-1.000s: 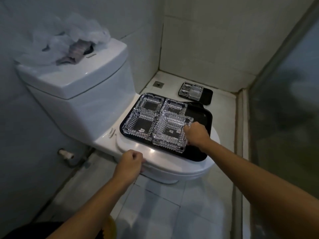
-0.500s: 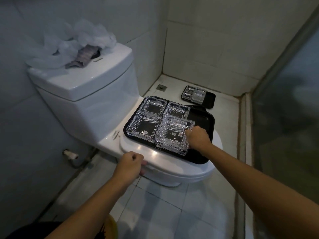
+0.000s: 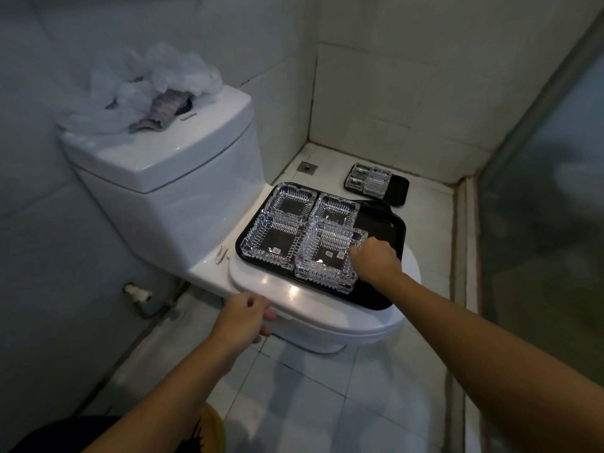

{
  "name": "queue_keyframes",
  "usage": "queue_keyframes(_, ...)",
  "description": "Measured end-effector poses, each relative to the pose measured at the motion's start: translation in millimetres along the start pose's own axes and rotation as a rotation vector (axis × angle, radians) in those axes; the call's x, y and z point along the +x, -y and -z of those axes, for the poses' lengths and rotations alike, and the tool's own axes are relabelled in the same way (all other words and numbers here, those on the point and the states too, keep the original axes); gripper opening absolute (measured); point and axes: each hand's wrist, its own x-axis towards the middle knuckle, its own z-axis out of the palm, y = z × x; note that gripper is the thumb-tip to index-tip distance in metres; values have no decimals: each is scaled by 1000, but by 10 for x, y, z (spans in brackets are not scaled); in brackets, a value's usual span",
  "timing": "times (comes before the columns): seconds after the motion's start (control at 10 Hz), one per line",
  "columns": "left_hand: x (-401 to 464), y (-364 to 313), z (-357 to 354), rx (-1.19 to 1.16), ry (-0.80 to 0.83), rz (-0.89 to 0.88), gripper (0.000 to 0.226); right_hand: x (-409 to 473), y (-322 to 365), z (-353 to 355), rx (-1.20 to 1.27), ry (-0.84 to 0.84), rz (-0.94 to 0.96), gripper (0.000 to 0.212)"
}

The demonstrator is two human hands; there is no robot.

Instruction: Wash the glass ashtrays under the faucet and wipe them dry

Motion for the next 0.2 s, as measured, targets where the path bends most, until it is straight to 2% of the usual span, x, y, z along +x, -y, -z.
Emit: queue_keyframes(0.2, -46, 18, 69, 15, -33, -5, 22, -90, -23, 68, -73, -46, 3, 47)
